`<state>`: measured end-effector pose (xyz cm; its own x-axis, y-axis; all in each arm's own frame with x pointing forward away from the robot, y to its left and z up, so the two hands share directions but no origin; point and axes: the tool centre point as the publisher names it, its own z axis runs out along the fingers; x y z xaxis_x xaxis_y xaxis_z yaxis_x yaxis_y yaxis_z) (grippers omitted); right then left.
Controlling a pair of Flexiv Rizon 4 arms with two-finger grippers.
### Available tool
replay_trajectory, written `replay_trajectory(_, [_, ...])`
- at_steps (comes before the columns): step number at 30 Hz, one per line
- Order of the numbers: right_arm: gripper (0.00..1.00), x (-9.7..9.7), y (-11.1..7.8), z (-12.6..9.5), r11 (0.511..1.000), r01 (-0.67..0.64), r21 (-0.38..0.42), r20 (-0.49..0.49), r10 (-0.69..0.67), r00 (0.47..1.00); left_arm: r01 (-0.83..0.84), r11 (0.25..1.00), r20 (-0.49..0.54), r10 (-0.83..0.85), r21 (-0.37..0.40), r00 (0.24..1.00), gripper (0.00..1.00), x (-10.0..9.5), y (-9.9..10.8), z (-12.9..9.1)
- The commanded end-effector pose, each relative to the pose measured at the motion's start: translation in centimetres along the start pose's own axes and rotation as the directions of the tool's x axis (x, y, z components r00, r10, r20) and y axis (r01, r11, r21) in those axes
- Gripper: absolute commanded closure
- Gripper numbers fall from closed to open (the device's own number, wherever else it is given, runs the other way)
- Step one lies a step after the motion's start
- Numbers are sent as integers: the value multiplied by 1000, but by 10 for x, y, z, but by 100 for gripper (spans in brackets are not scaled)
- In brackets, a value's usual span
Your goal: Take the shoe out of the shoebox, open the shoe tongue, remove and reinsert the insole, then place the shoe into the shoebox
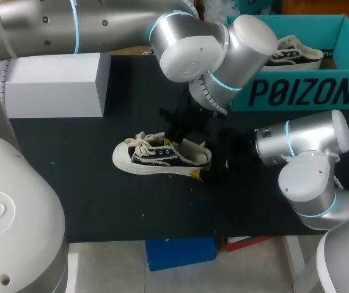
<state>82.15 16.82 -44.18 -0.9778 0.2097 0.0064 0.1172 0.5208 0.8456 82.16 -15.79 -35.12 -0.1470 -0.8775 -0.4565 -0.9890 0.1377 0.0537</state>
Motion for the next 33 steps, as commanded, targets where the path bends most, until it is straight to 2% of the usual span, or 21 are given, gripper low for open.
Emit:
replay_trajectory(1, [100,1,-1,2,1000,-1,2,1,1,1000,7,1000,-44,-7,11,999,100,-14,3,-7])
replay_trajectory(10, [100,1,-1,2,1000,-1,2,1,1,1000,38,999,-140,-34,24,990,100,-30,0,-20])
replay_trajectory(22, [100,1,-1,2,1000,-1,2,1,1,1000,51,998,-275,-37,43,961,100,-47,3,-16])
replay_trajectory(33, [100,1,-1,2,1000,-1,2,1,1,1000,93,995,-380,-77,25,922,100,-64,2,-5])
